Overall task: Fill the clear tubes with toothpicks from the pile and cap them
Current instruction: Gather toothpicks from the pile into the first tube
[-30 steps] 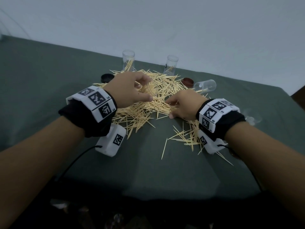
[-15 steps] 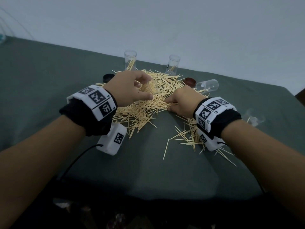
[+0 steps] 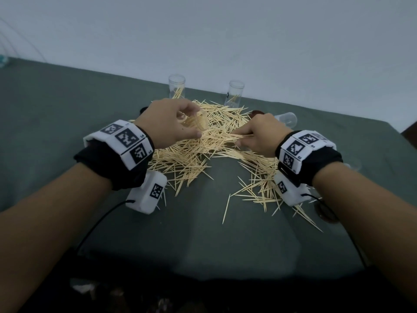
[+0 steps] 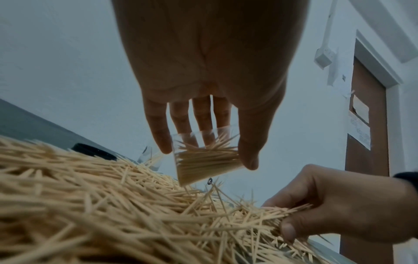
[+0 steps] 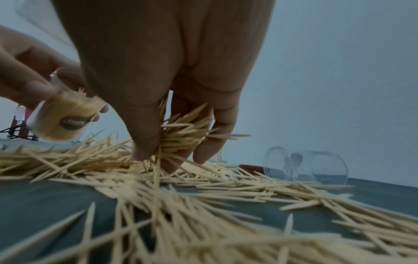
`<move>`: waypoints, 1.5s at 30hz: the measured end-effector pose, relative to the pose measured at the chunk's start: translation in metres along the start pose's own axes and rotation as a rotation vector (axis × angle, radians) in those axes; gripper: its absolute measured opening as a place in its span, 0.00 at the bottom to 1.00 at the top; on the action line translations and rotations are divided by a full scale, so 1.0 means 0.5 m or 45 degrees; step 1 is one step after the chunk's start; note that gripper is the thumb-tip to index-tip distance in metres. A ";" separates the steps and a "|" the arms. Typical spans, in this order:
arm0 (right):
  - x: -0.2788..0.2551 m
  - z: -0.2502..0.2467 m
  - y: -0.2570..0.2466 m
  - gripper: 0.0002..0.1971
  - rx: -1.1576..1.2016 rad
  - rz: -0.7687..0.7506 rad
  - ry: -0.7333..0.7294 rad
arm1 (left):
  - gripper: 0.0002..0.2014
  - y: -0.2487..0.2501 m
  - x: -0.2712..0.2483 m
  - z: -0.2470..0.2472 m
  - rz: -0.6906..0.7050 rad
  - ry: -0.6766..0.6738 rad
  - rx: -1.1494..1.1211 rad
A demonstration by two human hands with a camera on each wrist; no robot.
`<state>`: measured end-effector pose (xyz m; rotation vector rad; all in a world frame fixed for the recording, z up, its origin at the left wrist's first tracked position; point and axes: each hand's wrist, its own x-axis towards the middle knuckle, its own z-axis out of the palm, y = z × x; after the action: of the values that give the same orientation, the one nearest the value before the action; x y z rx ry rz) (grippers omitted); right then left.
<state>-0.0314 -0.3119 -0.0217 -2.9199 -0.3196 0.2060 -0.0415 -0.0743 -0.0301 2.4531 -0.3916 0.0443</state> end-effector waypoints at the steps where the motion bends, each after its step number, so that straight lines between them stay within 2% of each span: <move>1: 0.000 -0.004 0.001 0.17 0.011 0.005 0.019 | 0.30 -0.001 0.000 -0.001 0.003 0.004 0.016; 11: -0.017 -0.042 -0.015 0.17 0.057 0.030 0.138 | 0.30 -0.004 0.001 -0.001 0.000 0.056 0.121; 22: -0.017 -0.045 -0.044 0.18 0.144 -0.135 0.104 | 0.30 -0.001 0.003 0.007 -0.005 0.031 0.244; 33: -0.015 -0.001 -0.080 0.18 0.113 -0.268 0.146 | 0.27 0.021 -0.003 0.022 0.027 0.048 0.110; 41: 0.002 0.025 -0.068 0.17 0.110 -0.392 0.194 | 0.29 0.022 -0.007 0.016 0.028 0.029 0.049; 45: 0.001 0.027 -0.063 0.17 0.122 -0.414 0.171 | 0.26 0.026 -0.010 0.016 0.014 0.012 0.027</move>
<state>-0.0392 -0.2791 -0.0282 -2.7192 -0.7305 -0.0236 -0.0507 -0.0876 -0.0292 2.4709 -0.4029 0.0653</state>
